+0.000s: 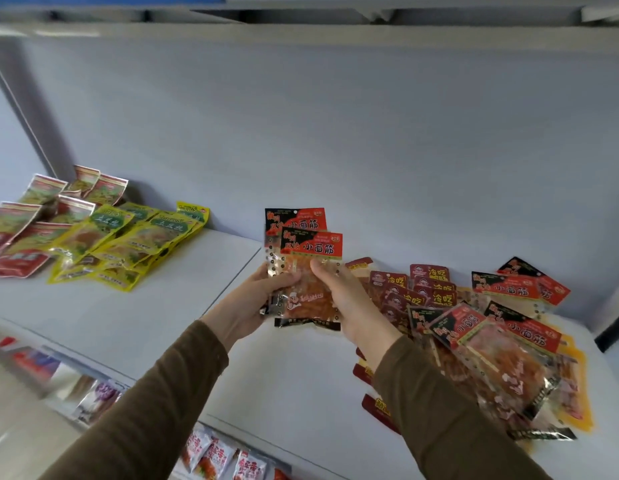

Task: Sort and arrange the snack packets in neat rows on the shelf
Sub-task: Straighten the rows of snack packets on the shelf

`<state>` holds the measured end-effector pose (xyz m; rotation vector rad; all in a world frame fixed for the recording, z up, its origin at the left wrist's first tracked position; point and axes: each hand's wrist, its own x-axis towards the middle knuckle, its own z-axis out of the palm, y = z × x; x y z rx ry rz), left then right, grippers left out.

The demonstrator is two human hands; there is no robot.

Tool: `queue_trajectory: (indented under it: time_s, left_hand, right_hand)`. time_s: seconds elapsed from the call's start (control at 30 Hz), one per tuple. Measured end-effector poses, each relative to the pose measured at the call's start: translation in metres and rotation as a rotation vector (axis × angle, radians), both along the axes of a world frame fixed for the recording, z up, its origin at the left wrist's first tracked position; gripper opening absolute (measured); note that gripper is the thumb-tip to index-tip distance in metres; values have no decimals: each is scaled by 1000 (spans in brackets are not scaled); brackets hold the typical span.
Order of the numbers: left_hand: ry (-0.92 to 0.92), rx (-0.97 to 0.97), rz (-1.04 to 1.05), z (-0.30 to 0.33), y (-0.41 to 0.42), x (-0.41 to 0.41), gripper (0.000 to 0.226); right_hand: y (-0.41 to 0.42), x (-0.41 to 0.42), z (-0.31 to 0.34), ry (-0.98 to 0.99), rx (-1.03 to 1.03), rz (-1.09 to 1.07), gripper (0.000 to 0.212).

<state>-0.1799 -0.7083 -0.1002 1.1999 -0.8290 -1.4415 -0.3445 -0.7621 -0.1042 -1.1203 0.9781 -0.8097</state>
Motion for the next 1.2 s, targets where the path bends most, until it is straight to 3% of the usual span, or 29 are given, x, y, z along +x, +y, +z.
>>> queue_trajectory:
  time_s: [0.13,0.33,0.5,0.63,0.83,0.93,1.0,1.07,1.13,1.2]
  left_hand:
    - [-165,44,31,-7,-4,34,73]
    - [-282,84,66,-10,-16,96,76]
    - [-269,94,85,-14,-32,156,60]
    - [-221,119,100,-20,-45,209,69]
    - [-268,66,30,-25,-65,258,38]
    - [-312,51,15,-27,-71,273,62]
    - [-337,56,-3,-27,-73,280,93]
    - [-342,59,-33,-27,-74,284,109]
    - [-335,48,-61,-25,-74,283,107]
    - [-336,24,-63,-25,-74,280,102]
  right_hand:
    - [2,37,-16,-74,-6,-113,47]
    - [-9,116,-39,-102,-25,-220,40]
    - [-14,189,-47,-89,5,-224,40]
    - [-22,240,-53,-60,-3,-269,45]
    - [-30,290,-57,94,-92,-327,45]
    - [-31,298,-53,184,-141,-289,33]
    - [-33,297,-52,188,-133,-293,36]
    - [-32,299,-53,207,-143,-349,47]
    - [-30,301,-57,205,-134,-397,51]
    - [-24,307,-54,157,-138,-406,35]
